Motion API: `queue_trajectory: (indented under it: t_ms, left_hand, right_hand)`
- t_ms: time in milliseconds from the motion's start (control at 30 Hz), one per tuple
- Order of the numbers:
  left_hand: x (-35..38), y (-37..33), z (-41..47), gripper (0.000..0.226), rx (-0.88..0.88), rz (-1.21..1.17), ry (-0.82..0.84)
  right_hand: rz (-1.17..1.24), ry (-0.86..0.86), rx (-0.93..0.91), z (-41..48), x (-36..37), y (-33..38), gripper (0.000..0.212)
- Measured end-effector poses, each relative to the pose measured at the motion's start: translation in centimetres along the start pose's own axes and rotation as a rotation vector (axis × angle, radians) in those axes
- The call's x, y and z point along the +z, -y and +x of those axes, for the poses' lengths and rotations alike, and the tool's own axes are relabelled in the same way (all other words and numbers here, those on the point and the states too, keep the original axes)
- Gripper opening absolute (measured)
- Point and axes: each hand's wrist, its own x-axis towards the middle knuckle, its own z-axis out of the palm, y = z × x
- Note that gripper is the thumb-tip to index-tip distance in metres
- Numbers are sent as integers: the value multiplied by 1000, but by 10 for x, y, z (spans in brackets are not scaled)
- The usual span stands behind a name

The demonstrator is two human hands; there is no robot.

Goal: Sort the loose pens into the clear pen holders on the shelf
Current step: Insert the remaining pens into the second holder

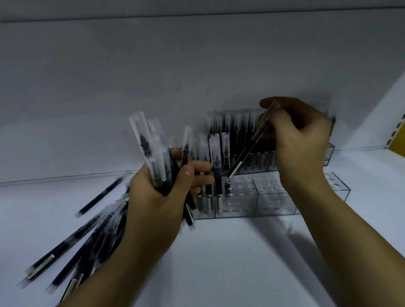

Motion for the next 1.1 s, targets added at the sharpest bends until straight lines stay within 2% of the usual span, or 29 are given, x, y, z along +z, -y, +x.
queue_trajectory:
  t_ms: [100, 333, 633, 867, 1100]
  left_hand:
    - [1, -2, -1, 38, 10, -31, 1]
    - [1, -4, 1, 27, 44, -49, -76]
    - [1, -8, 0, 23, 6, -81, -57]
    - [0, -8, 0, 16, 15, -57, -58]
    - [2, -9, 0, 15, -6, -32, -28]
  right_hand:
    - [-51, 25, -45, -3, -1, 1, 20]
    - [-170, 151, -112, -7, 2, -4, 17]
    - [-374, 370, -277, -12, 5, -4, 32]
    - [-367, 408, -273, -13, 6, -2, 19]
    - [-481, 484, -407, -15, 6, -5, 10]
